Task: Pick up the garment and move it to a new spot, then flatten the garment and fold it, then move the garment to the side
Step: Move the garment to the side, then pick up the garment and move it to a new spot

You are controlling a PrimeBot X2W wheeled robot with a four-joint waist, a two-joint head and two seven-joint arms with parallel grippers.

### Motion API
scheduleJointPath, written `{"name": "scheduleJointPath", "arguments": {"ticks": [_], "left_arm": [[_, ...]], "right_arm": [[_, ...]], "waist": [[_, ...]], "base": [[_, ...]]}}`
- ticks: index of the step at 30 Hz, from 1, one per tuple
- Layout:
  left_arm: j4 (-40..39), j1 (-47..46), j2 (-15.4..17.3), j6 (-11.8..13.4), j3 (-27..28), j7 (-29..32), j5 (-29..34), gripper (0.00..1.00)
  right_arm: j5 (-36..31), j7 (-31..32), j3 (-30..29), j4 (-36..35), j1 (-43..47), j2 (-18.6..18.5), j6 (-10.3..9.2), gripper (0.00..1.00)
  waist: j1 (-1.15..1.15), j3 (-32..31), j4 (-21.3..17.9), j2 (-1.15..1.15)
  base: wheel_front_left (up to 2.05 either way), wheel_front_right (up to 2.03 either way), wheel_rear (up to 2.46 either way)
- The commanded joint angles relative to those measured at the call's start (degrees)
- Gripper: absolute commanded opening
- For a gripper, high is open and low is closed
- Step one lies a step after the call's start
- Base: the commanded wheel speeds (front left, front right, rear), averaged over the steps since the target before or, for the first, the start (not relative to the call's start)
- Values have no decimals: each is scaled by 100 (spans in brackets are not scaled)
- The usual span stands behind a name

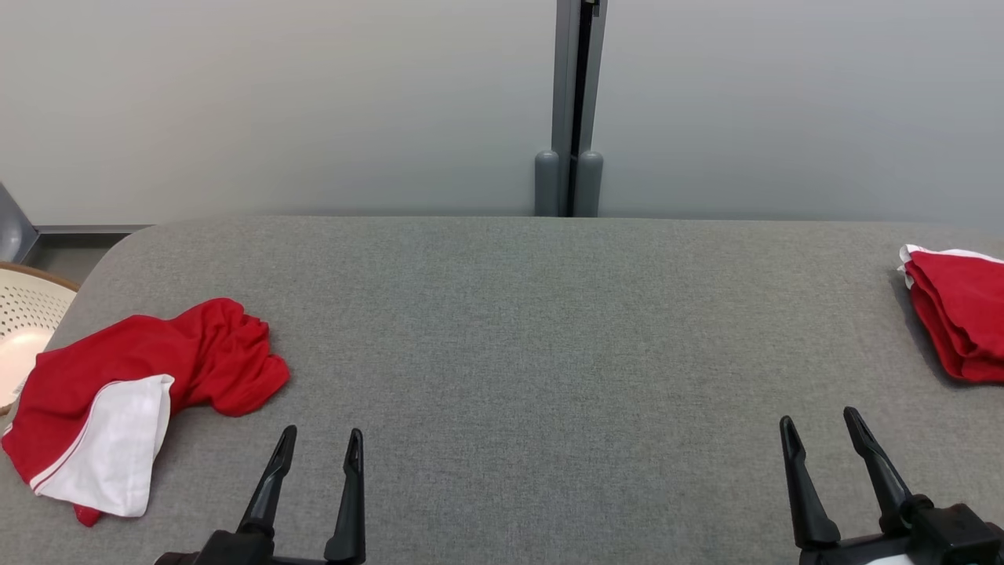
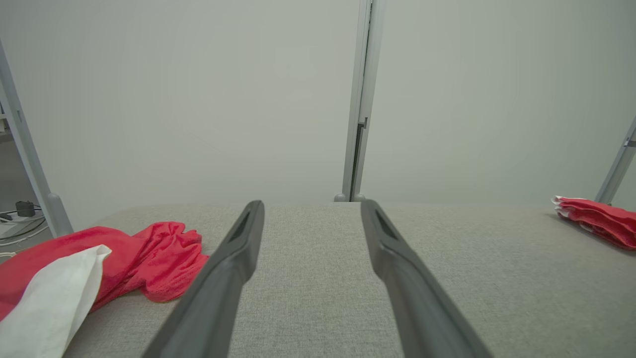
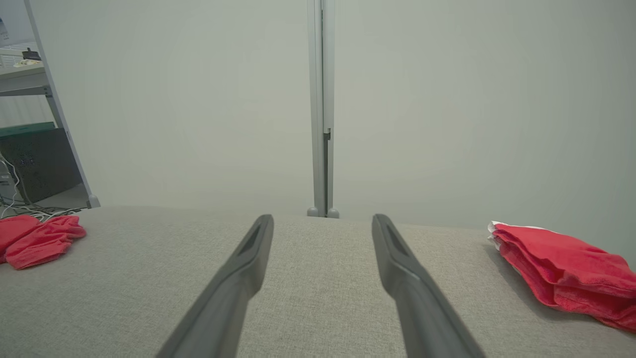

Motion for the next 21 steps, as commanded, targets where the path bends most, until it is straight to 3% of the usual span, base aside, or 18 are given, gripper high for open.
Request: {"name": "scheduleJointPath", "arguments": {"ticks": [1, 14, 21], "left_arm": [[16, 46, 15, -27, 27, 1, 50, 100], [202, 14, 15, 9, -94, 1, 198, 100], [242, -106, 17, 87, -221, 1, 173, 100]], "right_arm": [[-15, -5, 0, -29, 84, -24, -12, 100], [-12, -5, -46, 9, 180, -12, -12, 100], [42, -5, 38, 9, 235, -48, -12, 100]], "waist": [[0, -15, 6, 0], [0, 65, 107, 0], [0, 108, 713, 0]], "base": [[0, 0, 0], [0, 0, 0], [0, 0, 0]]}}
